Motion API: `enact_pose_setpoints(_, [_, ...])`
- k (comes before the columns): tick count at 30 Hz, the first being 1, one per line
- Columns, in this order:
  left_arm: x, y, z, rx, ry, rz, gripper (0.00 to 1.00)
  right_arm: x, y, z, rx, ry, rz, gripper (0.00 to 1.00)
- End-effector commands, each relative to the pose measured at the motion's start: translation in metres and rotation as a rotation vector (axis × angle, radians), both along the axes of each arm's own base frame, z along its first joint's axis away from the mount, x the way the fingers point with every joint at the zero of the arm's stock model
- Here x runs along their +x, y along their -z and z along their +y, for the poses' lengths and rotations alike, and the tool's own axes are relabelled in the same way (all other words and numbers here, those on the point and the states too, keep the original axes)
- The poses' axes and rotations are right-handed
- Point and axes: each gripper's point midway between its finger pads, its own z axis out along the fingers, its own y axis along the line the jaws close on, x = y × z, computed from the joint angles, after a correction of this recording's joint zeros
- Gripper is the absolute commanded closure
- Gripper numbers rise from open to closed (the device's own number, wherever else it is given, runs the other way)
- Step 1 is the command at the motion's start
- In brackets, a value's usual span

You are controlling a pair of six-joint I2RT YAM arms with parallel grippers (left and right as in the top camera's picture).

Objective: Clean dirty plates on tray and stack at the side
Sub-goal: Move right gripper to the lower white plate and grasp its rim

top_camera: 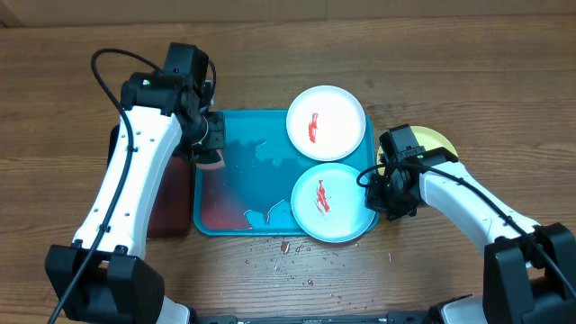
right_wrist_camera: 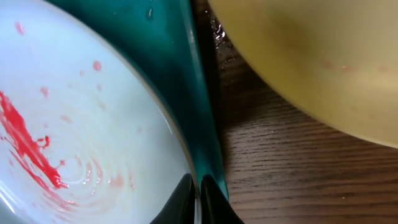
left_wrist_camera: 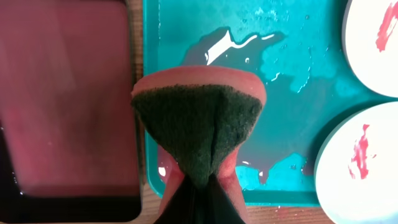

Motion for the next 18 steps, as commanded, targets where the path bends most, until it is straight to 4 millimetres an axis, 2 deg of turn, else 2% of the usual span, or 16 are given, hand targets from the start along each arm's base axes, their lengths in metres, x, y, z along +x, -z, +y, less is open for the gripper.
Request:
enact_pose_setpoints(1, [0.000, 0.002, -0.002, -0.021, -0.017, 0.000, 0.96, -0.001, 0.000, -0.003, -0.018, 0.008, -0.003, 0.96])
enact_pose_setpoints(5, [0.003, 0.001, -0.003, -0.024, -0.017, -0.012, 0.96, -0.006, -0.005, -0.003, -0.027, 0.003, 0.026, 0.96])
enact_pose_setpoints(8, [0.004, 0.001, -0.003, -0.028, -0.016, -0.016, 0.96, -0.010, -0.016, 0.009, -0.017, -0.034, 0.046, 0.96])
enact_pose_setpoints(14, [0.005, 0.001, -0.003, -0.029, -0.016, -0.018, 0.96, -0.005, -0.042, 0.067, 0.040, -0.092, -0.021, 0.96])
enact_pose_setpoints(18, [0.005, 0.001, -0.003, -0.028, -0.016, -0.019, 0.96, 0.006, -0.052, 0.109, 0.112, -0.049, -0.110, 0.96])
